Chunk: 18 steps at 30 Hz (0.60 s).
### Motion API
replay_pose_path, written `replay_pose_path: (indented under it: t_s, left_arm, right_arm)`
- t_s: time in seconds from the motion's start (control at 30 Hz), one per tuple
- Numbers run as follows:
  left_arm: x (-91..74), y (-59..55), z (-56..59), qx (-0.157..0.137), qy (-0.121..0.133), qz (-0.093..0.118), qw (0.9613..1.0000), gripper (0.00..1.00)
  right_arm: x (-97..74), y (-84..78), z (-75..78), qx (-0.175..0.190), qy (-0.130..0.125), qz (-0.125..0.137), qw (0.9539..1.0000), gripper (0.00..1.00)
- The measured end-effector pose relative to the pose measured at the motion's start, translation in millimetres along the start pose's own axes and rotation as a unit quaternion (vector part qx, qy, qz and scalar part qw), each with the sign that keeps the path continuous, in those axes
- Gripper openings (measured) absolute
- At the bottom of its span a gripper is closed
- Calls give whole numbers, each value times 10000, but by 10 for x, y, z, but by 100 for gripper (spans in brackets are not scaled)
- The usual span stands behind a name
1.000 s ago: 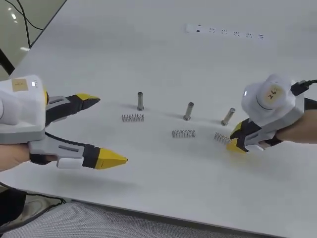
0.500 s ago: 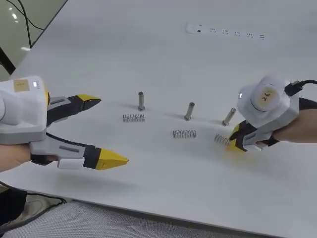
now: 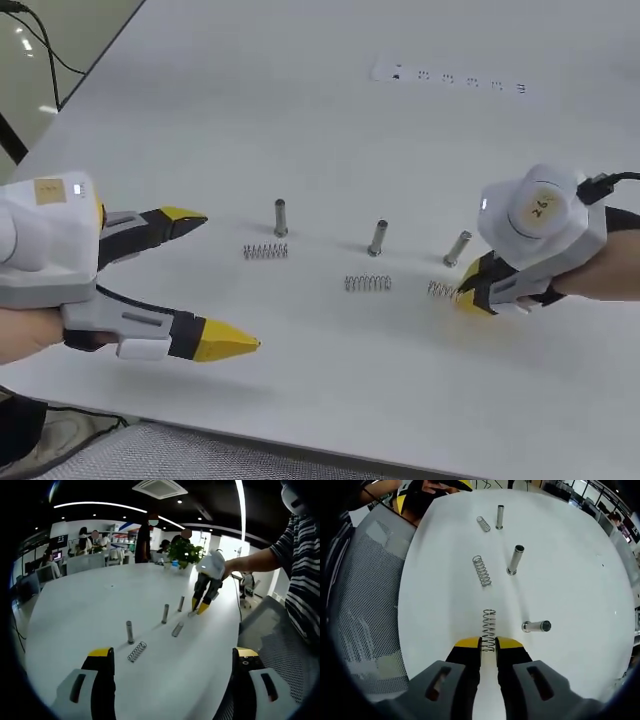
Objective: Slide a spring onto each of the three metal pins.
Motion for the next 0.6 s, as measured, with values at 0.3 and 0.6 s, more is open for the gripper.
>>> replay_pose_path:
  t_s: [0.3, 0.6]
  left_arm:
    - [28, 36, 60, 59, -146, -36, 9999, 96]
    - [114, 5, 158, 109, -291, -146, 9994, 95]
  right_arm:
    - [-138, 169, -121, -246, -2, 71, 9997, 13]
    - [-226, 286, -236, -365, -30, 306, 9989, 13]
Point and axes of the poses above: the centre of the closed fingertips' face, and the gripper's own axes: x roughly forward along the fingers, z roughly to its right, y roughly out of its top, the point moved 3 cm from there along -x, roughly backward along the fingers, and after that the axes turned 5 degrees about -x, right-handed, at the moved point
